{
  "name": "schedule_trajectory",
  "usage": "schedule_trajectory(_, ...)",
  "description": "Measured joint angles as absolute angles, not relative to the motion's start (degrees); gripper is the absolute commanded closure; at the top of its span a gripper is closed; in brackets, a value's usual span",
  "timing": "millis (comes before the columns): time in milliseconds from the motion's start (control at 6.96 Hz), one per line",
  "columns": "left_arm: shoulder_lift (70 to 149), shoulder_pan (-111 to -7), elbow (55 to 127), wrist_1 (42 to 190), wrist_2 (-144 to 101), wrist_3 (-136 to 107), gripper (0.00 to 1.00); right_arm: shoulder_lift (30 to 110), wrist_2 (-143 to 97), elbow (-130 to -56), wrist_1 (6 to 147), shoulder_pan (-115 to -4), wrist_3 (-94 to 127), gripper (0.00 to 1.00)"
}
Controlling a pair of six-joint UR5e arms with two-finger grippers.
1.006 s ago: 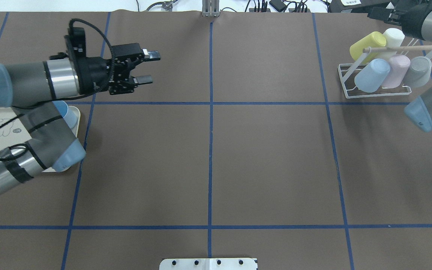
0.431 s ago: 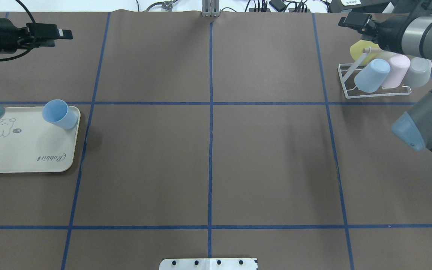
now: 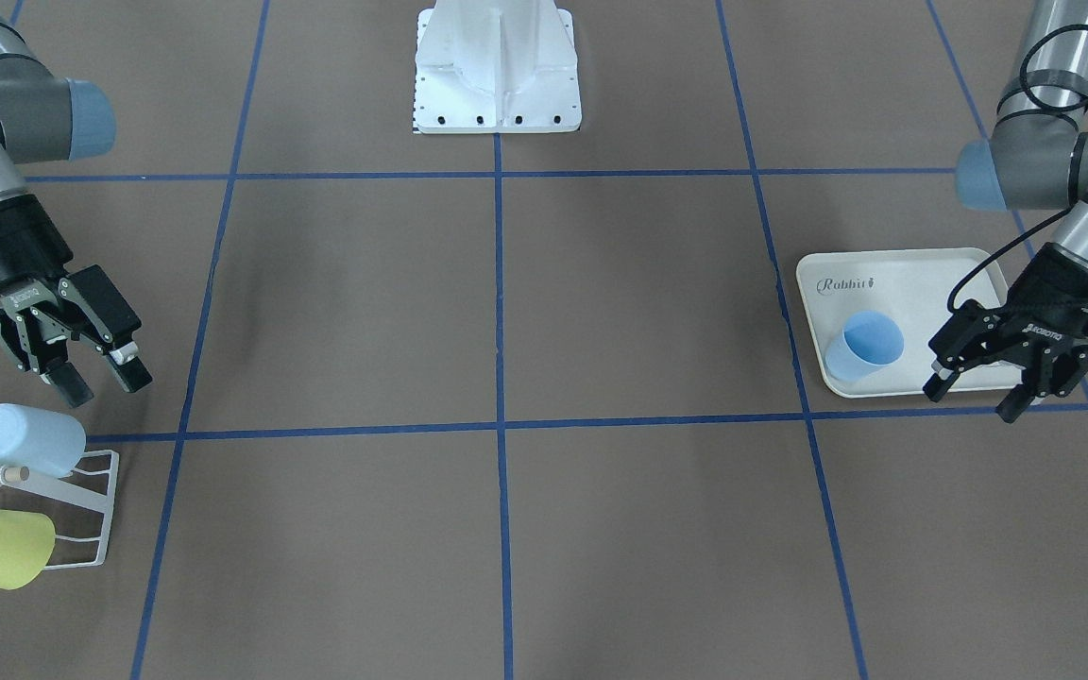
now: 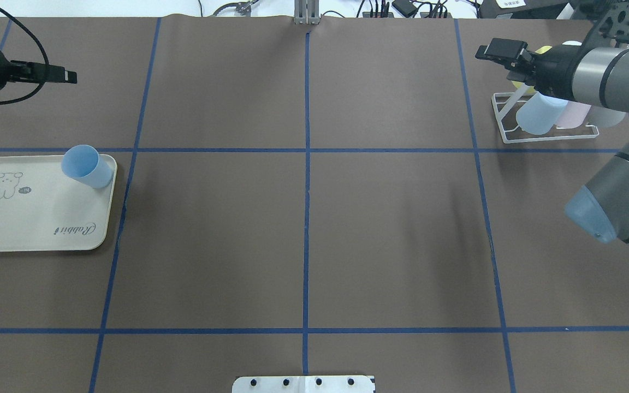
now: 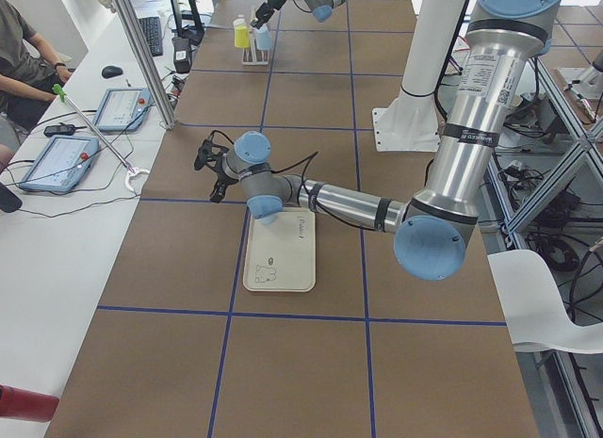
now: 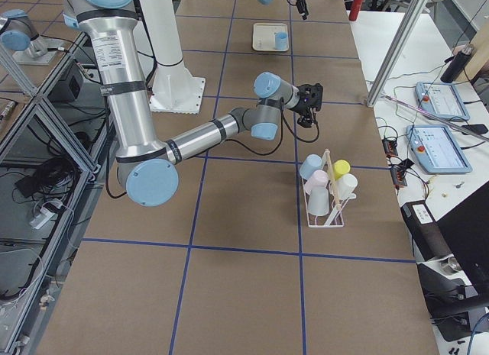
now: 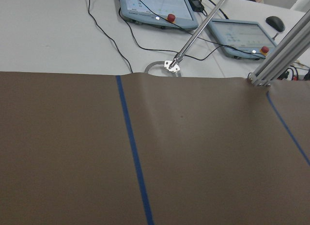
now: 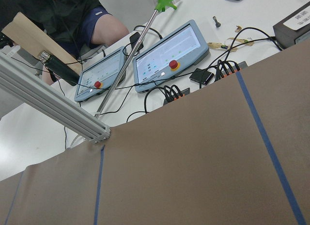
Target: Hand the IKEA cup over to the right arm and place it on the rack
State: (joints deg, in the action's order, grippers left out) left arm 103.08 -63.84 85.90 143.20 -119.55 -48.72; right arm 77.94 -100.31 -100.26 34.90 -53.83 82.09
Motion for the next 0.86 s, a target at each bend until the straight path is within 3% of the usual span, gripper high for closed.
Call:
schedule_trajectory(575, 97.41, -60.29, 89.0, 137.25, -124.96, -48.72, 0.01, 78.25, -100.33, -101.1, 34.81, -51.88, 83.08, 0.01)
schedule_trajectory(862, 96.01, -56.8, 89.71, 137.26, -125.05, -50.5, 0.14, 78.56, -100.36, -101.56, 34.8, -51.46, 83.06, 0.01)
